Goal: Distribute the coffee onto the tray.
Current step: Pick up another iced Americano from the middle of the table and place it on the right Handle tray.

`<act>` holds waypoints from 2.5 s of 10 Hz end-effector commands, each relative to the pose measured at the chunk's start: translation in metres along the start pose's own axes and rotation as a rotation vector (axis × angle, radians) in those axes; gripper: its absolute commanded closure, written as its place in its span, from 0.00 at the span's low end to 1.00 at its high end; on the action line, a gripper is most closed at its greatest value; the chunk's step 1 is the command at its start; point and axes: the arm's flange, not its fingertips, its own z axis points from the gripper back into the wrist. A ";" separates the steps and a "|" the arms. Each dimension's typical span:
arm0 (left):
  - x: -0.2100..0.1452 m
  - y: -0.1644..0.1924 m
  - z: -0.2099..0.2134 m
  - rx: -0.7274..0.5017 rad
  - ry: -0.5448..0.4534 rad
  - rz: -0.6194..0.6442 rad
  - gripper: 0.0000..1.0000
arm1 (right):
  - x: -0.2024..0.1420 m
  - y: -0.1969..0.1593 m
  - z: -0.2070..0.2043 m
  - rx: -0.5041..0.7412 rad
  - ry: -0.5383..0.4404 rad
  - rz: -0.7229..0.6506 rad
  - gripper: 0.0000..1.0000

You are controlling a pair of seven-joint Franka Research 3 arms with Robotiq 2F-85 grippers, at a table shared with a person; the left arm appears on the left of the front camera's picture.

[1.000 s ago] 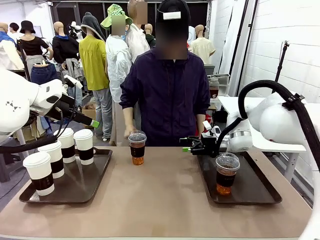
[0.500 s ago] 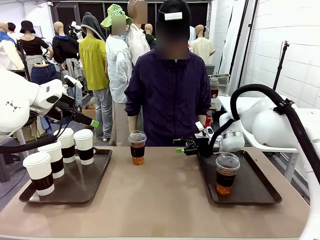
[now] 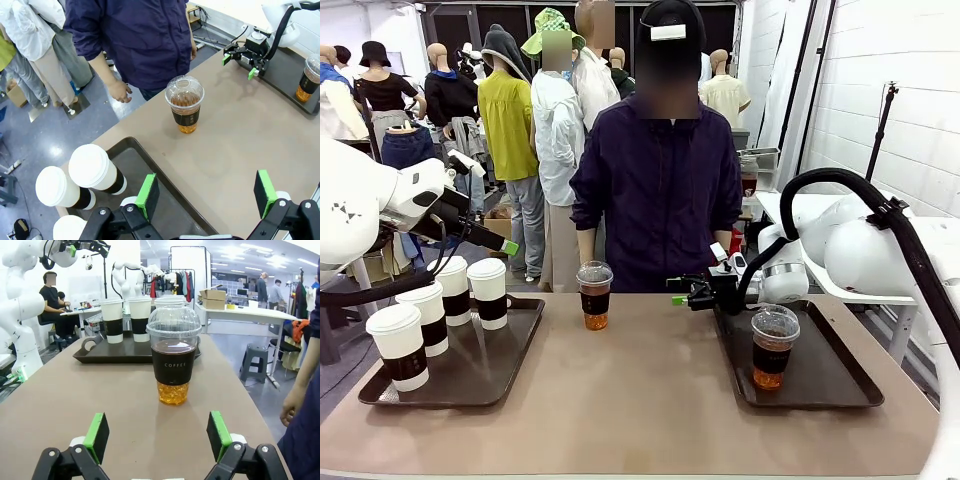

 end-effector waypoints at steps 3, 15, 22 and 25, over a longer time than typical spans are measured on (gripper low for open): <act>-0.001 0.001 0.000 -0.007 -0.003 0.006 0.00 | 0.000 0.000 0.000 0.000 0.000 0.000 0.00; -0.001 0.001 0.000 -0.007 -0.003 0.006 0.00 | -0.007 -0.034 -0.103 0.027 0.018 -0.067 0.00; -0.001 0.001 0.000 -0.007 -0.003 0.006 0.00 | -0.008 -0.024 -0.099 0.021 0.002 -0.047 0.00; -0.001 0.001 0.000 -0.007 -0.003 0.006 0.00 | -0.015 -0.033 -0.114 0.018 -0.033 -0.098 0.00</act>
